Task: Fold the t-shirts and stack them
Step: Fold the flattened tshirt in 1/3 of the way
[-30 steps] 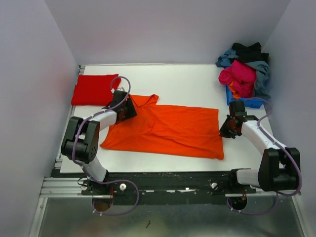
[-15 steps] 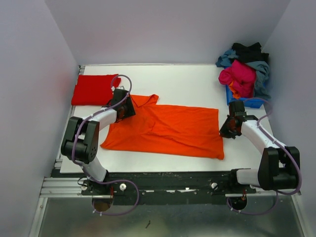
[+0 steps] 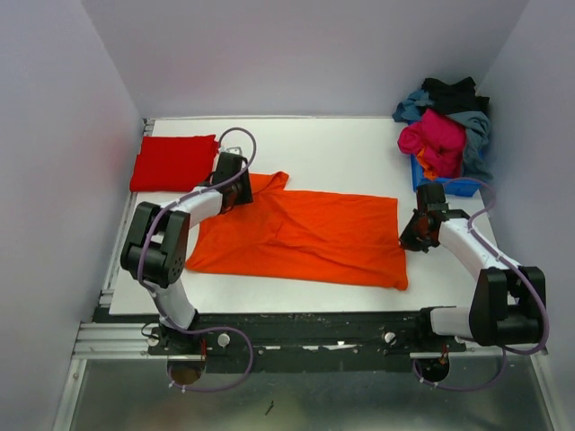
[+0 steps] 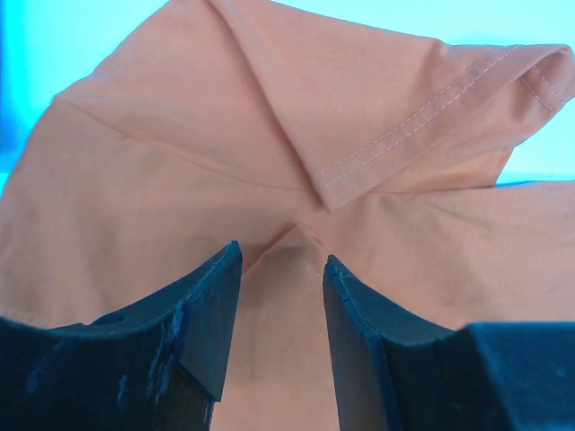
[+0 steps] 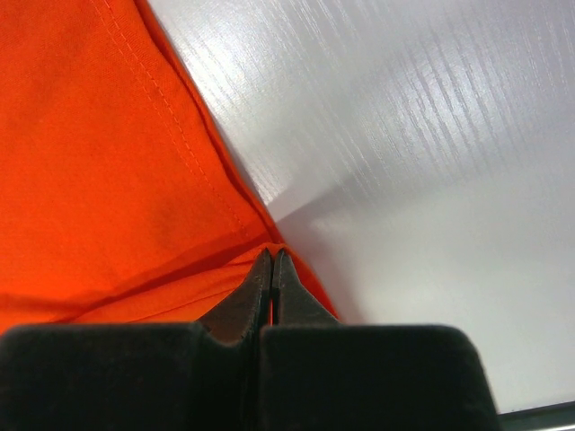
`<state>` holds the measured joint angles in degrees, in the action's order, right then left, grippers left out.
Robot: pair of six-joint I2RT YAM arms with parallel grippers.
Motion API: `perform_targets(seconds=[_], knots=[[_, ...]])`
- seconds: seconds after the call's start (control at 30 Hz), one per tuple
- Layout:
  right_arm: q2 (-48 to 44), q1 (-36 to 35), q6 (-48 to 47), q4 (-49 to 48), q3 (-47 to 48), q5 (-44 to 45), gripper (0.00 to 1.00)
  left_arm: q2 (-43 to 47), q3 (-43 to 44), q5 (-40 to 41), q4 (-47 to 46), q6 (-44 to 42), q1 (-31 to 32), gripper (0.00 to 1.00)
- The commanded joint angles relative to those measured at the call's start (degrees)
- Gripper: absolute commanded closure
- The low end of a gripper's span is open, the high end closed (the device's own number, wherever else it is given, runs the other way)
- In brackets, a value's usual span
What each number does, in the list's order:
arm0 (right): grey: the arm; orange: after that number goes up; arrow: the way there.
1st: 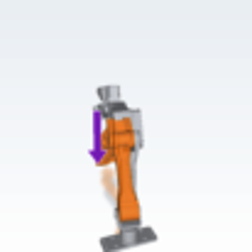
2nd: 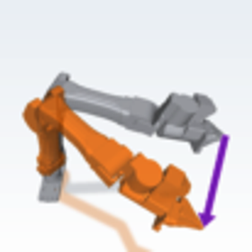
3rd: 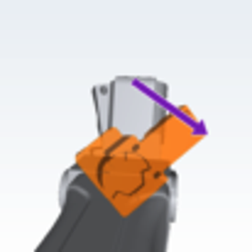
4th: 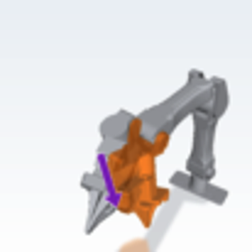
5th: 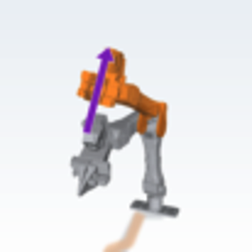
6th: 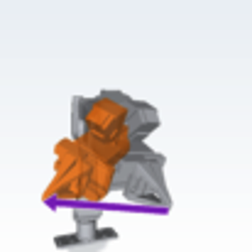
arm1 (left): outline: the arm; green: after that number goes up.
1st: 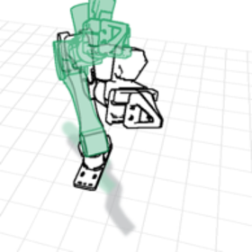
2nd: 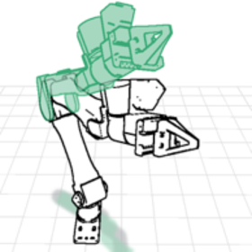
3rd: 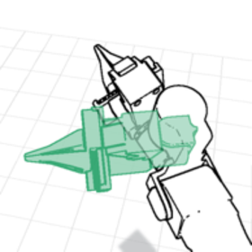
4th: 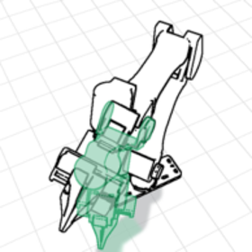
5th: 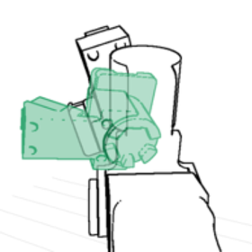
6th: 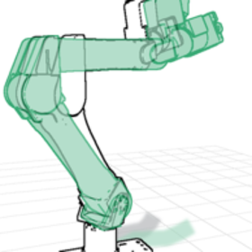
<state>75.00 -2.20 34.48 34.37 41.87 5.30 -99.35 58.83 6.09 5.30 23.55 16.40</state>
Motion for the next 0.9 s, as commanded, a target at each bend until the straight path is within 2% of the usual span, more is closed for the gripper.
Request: perform_targets(seconds=[0.0, 0.17, 0.2, 0.3, 0.37, 0.43, 0.53, 0.87], knots=[[-0.38, -0.09, -0.03, -0.18, 1.2, 1.03, 0.99, -3.04, 2.43, -1.69, 0.85, -1.84, 0.73, 0.45], [-0.12, -0.09, 0.06, -0.27, 1.37, 0.85, 0.99, -5.5, 4.45, -0.64, 2.17, -2.54, 0.91, 0.46], [-0.21, 0.0, 0.15, -0.18, 1.38, 0.85, 0.99, -5.76, 4.63, -0.64, 2.26, -2.81, 0.91, 0.49], [-0.12, -0.09, 0.67, -0.18, 1.46, 1.46, 0.99, -6.47, 4.98, 0.24, 2.87, -3.25, 1.0, 0.72], [-0.21, -0.09, 1.46, -0.09, 1.55, 1.99, 0.99, -6.91, 5.42, 1.29, 3.57, -3.07, 1.0, 0.83], [-0.38, -0.09, 2.08, -0.18, 1.46, 1.99, 0.99, -6.82, 5.77, 1.73, 3.92, -3.34, 1.09, 1.0], [-1.35, -0.09, 3.05, -0.53, 1.29, 2.61, 0.99, -6.12, 5.86, 4.45, 4.63, -3.68, 1.09, 1.0], [-3.99, -0.09, 4.72, 0.87, 1.99, 6.65, 0.99, -5.68, 6.47, 5.78, 5.33, -3.95, 1.09, 1.0]])
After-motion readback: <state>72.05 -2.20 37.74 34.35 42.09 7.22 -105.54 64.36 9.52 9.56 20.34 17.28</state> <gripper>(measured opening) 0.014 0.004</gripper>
